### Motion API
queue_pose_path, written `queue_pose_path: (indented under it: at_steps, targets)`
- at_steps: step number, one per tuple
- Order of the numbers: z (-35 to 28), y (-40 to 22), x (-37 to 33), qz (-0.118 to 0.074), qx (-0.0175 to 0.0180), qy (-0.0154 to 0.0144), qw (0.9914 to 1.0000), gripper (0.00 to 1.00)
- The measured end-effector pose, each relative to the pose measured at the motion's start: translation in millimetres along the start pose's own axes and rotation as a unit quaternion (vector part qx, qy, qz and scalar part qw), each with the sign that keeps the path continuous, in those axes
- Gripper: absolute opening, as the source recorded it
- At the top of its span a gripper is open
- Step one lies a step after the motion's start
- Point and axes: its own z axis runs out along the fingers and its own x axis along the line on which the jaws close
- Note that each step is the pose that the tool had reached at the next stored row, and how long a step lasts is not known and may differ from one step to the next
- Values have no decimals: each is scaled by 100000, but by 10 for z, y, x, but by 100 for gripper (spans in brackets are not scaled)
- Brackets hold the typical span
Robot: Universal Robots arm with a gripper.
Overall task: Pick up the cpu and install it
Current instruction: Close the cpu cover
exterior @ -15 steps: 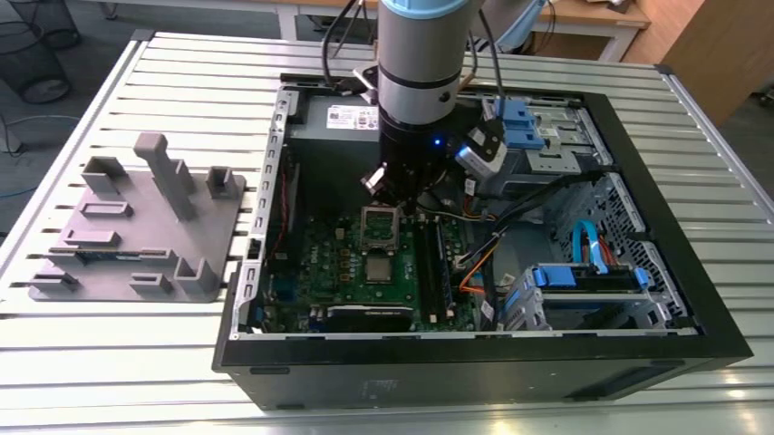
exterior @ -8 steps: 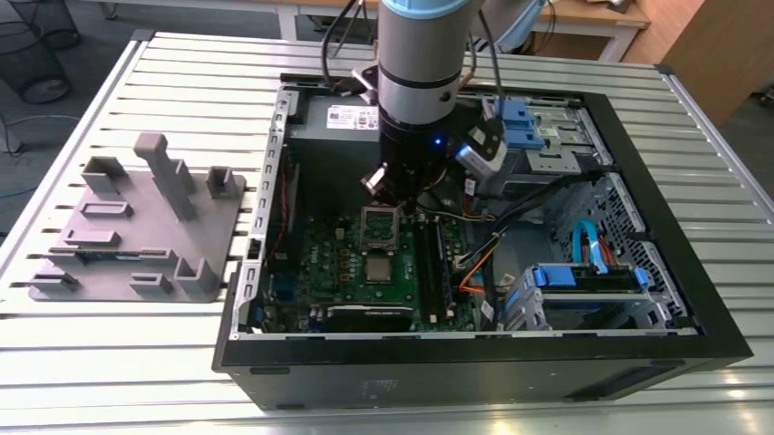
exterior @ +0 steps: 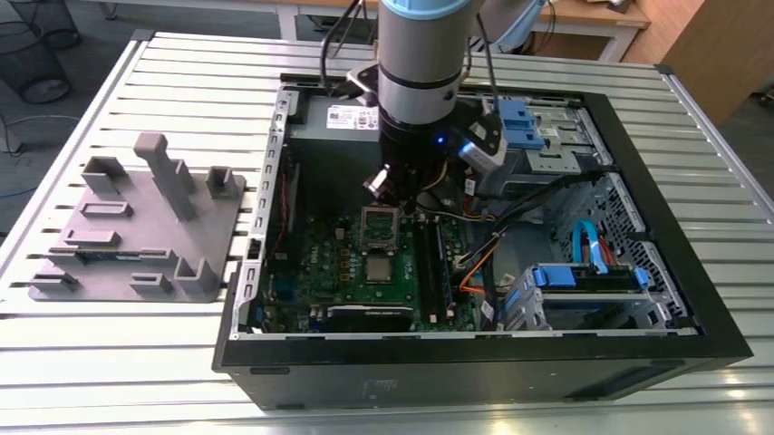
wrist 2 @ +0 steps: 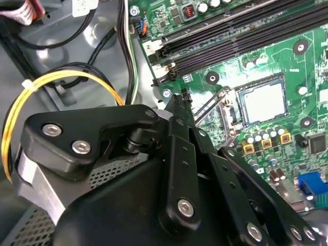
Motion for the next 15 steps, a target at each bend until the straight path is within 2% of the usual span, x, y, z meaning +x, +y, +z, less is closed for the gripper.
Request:
queue_pose_path:
  at_steps: [5, 10, 15]
  targets:
    - [-6, 0, -1, -2149, -71, 25, 99977, 11]
    - [-11, -1, -1, -2177, -67, 45, 99976, 11]
    - [-67, -2, -5, -2313, 5, 107, 99973, 11]
